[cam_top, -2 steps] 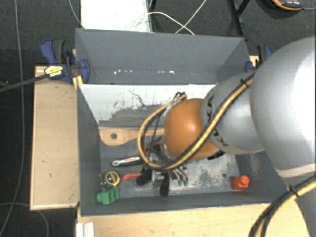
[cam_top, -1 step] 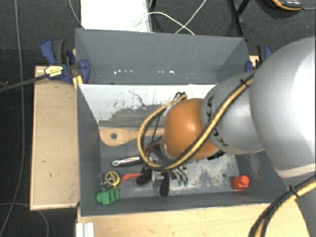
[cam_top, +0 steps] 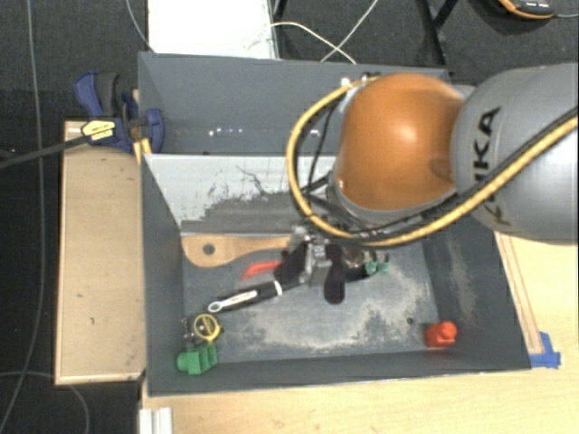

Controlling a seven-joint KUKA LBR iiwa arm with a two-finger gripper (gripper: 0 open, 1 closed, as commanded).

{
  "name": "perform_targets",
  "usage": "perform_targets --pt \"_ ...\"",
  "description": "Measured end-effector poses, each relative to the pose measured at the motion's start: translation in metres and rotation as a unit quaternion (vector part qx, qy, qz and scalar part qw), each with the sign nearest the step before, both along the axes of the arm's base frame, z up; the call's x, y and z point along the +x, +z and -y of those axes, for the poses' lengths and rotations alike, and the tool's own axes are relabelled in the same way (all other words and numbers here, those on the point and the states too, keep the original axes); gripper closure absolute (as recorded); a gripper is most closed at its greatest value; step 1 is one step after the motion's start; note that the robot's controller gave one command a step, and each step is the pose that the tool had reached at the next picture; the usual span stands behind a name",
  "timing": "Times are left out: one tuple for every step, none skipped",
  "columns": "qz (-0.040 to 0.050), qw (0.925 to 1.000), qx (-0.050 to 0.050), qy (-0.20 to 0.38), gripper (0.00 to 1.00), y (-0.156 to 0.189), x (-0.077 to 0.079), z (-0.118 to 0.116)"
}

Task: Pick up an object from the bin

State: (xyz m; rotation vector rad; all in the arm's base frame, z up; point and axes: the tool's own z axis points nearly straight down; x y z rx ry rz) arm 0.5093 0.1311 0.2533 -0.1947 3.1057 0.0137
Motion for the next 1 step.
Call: perform_targets --pt "-0.0002 1.0 0.0 0.0 1.0 -0.0002 -0.0001 0.0"
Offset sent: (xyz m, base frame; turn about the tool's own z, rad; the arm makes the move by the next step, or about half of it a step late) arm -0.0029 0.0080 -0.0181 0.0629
